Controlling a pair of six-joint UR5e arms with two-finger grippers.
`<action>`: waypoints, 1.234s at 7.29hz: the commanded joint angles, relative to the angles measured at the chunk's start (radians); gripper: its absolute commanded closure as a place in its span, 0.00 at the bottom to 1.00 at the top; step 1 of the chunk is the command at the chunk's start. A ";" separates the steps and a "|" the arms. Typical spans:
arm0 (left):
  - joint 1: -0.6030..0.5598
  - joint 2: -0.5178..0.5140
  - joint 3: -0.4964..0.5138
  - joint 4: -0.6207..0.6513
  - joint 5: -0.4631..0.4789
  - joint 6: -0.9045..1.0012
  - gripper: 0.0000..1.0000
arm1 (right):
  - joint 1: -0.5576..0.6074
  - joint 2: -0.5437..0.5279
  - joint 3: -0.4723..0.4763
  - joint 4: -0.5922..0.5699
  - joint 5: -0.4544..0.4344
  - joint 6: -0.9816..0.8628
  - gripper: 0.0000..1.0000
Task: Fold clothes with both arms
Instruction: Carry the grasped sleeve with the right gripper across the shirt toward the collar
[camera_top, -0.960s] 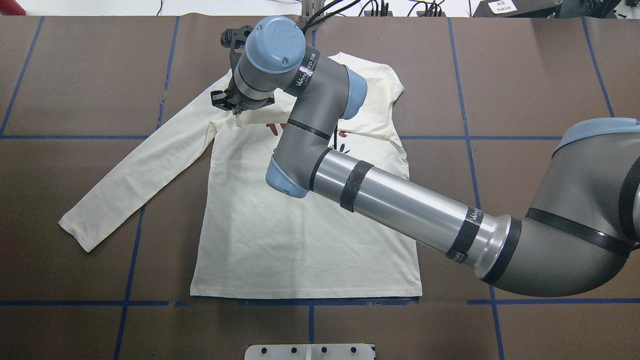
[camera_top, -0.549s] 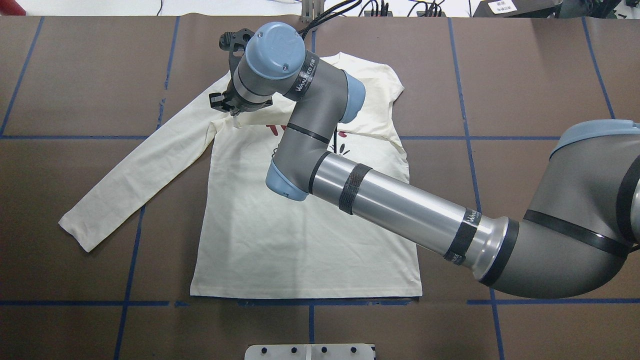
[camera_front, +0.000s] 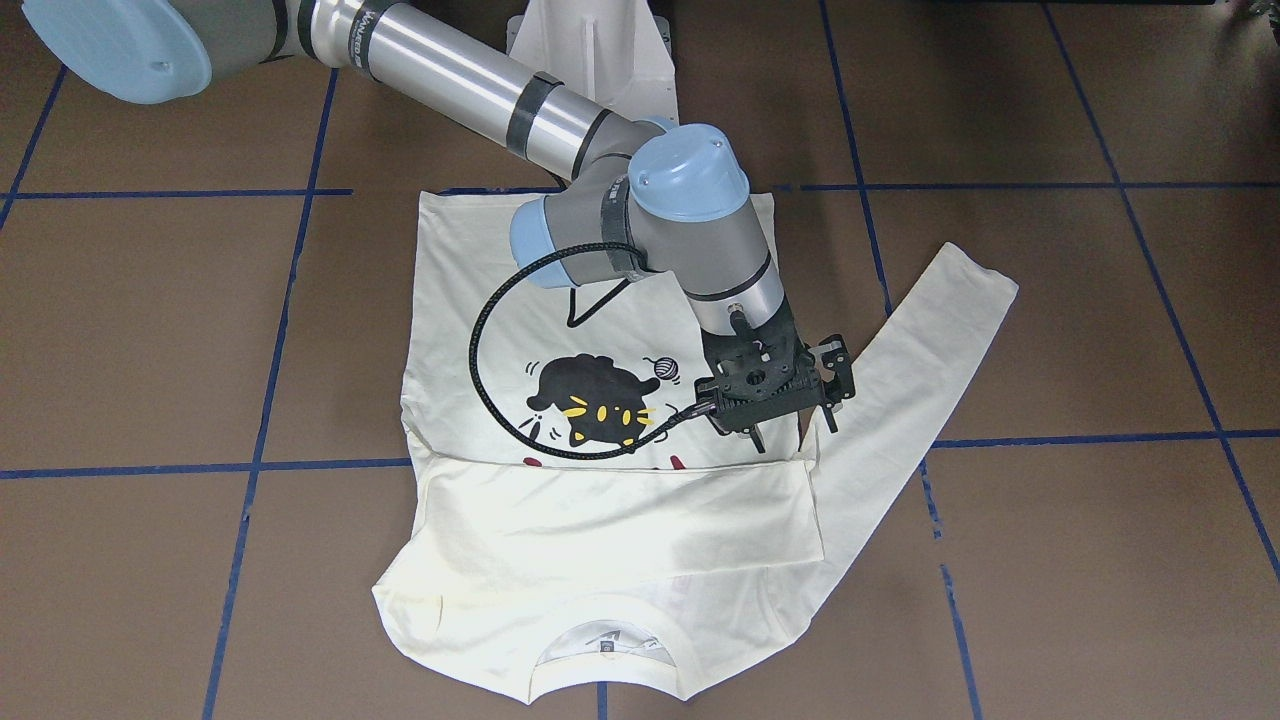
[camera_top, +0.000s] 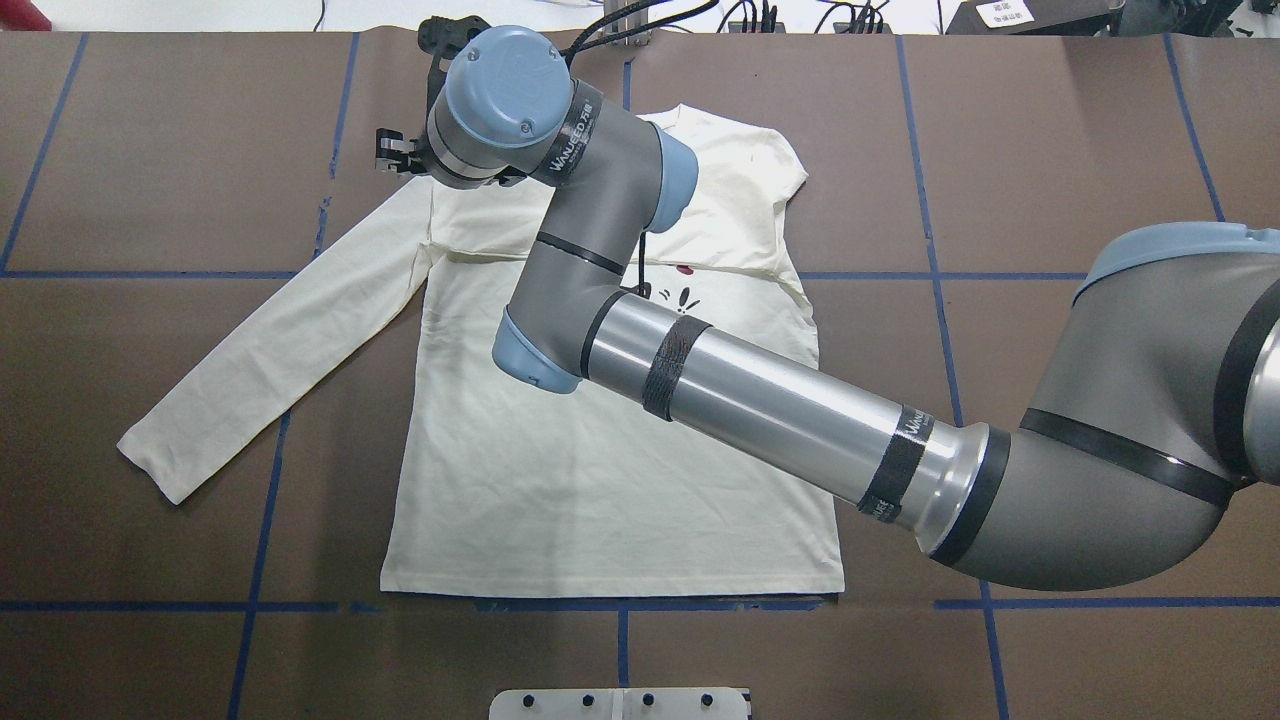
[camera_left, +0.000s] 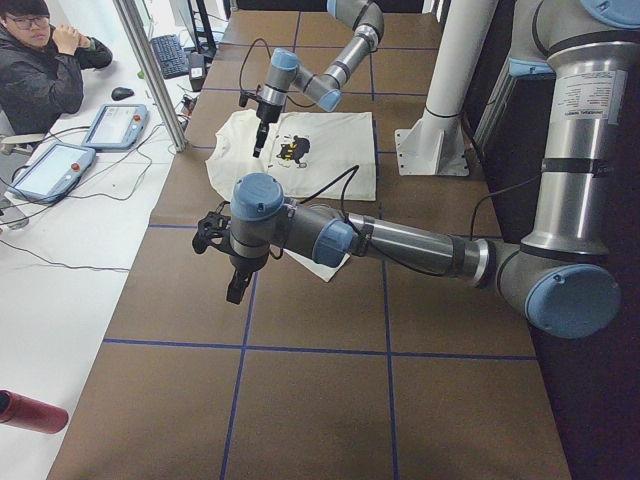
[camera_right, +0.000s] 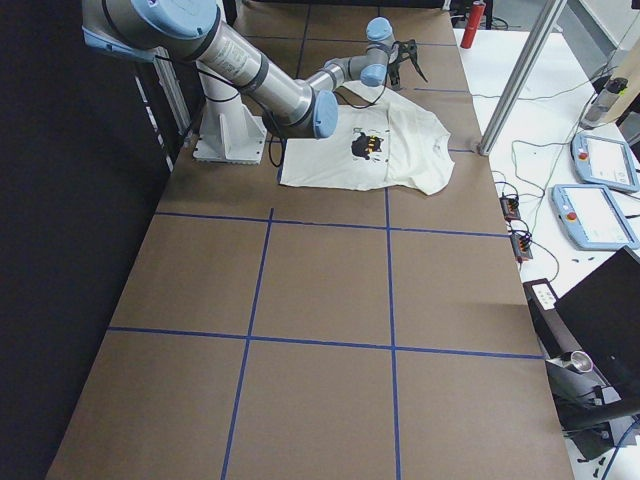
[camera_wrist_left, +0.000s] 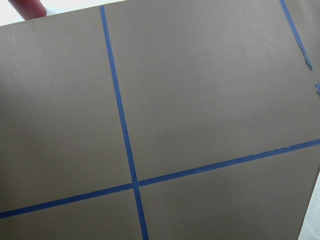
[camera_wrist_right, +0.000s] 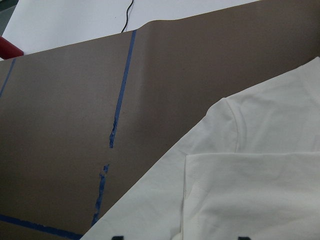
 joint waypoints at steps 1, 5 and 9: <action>0.033 -0.007 -0.027 -0.038 0.007 -0.221 0.00 | 0.004 -0.026 0.011 -0.018 0.004 0.087 0.01; 0.347 0.104 -0.125 -0.296 0.221 -0.826 0.00 | 0.200 -0.204 0.334 -0.516 0.292 -0.121 0.00; 0.781 0.218 -0.161 -0.454 0.536 -1.468 0.00 | 0.397 -0.469 0.567 -0.750 0.462 -0.475 0.00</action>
